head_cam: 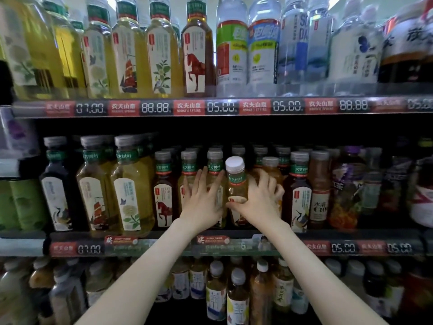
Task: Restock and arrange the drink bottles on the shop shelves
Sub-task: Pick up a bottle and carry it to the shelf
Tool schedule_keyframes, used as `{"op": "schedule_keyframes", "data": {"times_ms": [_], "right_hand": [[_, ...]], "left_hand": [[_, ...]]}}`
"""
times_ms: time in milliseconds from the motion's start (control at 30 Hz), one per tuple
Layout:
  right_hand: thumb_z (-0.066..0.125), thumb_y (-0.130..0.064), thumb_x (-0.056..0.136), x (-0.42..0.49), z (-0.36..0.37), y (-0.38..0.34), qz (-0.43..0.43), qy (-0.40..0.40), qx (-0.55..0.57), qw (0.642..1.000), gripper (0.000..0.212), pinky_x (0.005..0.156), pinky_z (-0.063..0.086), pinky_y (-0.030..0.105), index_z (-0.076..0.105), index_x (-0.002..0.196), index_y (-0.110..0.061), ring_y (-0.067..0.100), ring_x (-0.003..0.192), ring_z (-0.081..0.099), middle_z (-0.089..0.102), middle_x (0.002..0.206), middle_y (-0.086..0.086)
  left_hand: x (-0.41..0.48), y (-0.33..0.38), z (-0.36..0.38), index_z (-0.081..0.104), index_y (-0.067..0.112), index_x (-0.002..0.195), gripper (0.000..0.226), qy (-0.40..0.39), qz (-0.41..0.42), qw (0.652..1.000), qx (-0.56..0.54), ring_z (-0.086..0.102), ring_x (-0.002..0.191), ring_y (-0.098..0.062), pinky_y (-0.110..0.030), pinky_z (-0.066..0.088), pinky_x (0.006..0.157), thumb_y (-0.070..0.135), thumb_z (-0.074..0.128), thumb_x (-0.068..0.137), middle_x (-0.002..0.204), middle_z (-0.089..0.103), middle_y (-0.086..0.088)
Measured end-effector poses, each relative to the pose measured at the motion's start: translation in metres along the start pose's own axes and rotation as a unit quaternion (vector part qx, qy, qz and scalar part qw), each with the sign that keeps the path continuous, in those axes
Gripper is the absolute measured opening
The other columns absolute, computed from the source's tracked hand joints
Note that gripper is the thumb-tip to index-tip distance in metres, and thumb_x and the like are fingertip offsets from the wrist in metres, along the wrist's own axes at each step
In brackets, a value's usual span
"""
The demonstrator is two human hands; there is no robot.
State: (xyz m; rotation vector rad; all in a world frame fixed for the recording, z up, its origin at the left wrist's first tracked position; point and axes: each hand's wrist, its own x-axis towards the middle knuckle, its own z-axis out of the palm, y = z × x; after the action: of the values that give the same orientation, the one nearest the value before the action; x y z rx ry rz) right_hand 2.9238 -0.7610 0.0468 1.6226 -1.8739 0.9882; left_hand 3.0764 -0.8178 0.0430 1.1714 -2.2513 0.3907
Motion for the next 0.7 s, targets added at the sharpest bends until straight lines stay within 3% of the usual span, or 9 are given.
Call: {"op": "schedule_keyframes", "data": {"times_ms": [67,167,267,367,500,600,700], "right_hand": [[0.066,-0.066,0.07,0.003,0.002,0.005,-0.023,0.033,-0.032,0.999,0.088,0.103,0.004,0.04,0.038,0.14,-0.021,0.023,0.128,0.013,0.022,0.149,0.005],[0.072,-0.061,0.068,0.011,0.007,0.018,-0.048,0.078,-0.094,0.991,0.08,0.106,0.008,0.048,0.055,0.129,-0.011,0.028,0.127,0.022,0.04,0.143,0.014],[0.074,-0.053,0.072,0.017,0.008,0.025,-0.081,0.098,-0.135,0.983,0.066,0.106,0.011,0.051,0.063,0.118,-0.007,0.03,0.125,0.029,0.046,0.139,0.017],[0.072,-0.046,0.078,0.022,0.003,0.033,-0.101,0.129,-0.087,0.983,0.056,0.105,0.016,0.05,0.061,0.118,-0.008,0.032,0.127,0.028,0.039,0.139,0.017],[0.062,-0.028,0.09,0.03,-0.012,0.043,-0.043,0.116,0.013,0.992,0.058,0.104,0.034,0.053,0.039,0.141,-0.012,0.039,0.13,0.03,0.028,0.146,0.021],[0.057,-0.029,0.094,0.032,-0.022,0.047,-0.035,-0.004,0.065,0.997,0.065,0.101,0.042,0.04,0.024,0.149,-0.02,0.036,0.13,0.037,0.017,0.152,0.014],[0.066,-0.026,0.088,0.026,-0.033,0.048,-0.051,0.027,0.145,0.988,0.062,0.093,0.041,0.025,0.036,0.141,-0.017,0.027,0.12,0.047,0.028,0.14,0.01]], "left_hand": [[-0.003,0.001,0.002,-0.019,0.038,0.147,0.094,0.008,0.006,1.0,-0.024,-0.022,0.143,-0.024,-0.051,-0.022,0.111,0.053,0.051,0.086,0.158,-0.015,-0.01],[-0.003,0.007,0.001,-0.02,0.041,0.145,0.096,0.024,0.007,0.997,-0.071,-0.022,0.143,-0.023,-0.049,-0.023,0.11,0.059,0.052,0.084,0.157,-0.018,-0.009],[0.001,0.014,0.001,-0.017,0.037,0.147,0.096,0.053,0.015,0.998,-0.031,-0.024,0.143,-0.023,-0.051,-0.024,0.109,0.063,0.051,0.084,0.156,-0.022,-0.008],[0.007,0.02,0.005,-0.009,0.035,0.15,0.1,0.065,0.054,0.996,0.0,-0.018,0.144,-0.026,-0.053,-0.024,0.108,0.063,0.057,0.08,0.159,-0.011,-0.012],[0.013,0.031,0.013,0.008,0.03,0.152,0.107,0.049,0.086,0.994,0.043,0.001,0.145,-0.03,-0.056,-0.02,0.109,0.061,0.069,0.07,0.158,0.014,-0.016],[0.013,0.039,0.019,-0.002,0.032,0.15,0.108,0.034,0.08,0.994,0.064,0.003,0.146,-0.03,-0.056,-0.024,0.107,0.058,0.069,0.073,0.157,0.017,-0.016],[0.014,0.043,0.021,0.002,0.029,0.15,0.113,0.036,0.067,0.995,0.067,0.013,0.145,-0.033,-0.058,-0.017,0.109,0.057,0.074,0.068,0.152,0.029,-0.017]]}}
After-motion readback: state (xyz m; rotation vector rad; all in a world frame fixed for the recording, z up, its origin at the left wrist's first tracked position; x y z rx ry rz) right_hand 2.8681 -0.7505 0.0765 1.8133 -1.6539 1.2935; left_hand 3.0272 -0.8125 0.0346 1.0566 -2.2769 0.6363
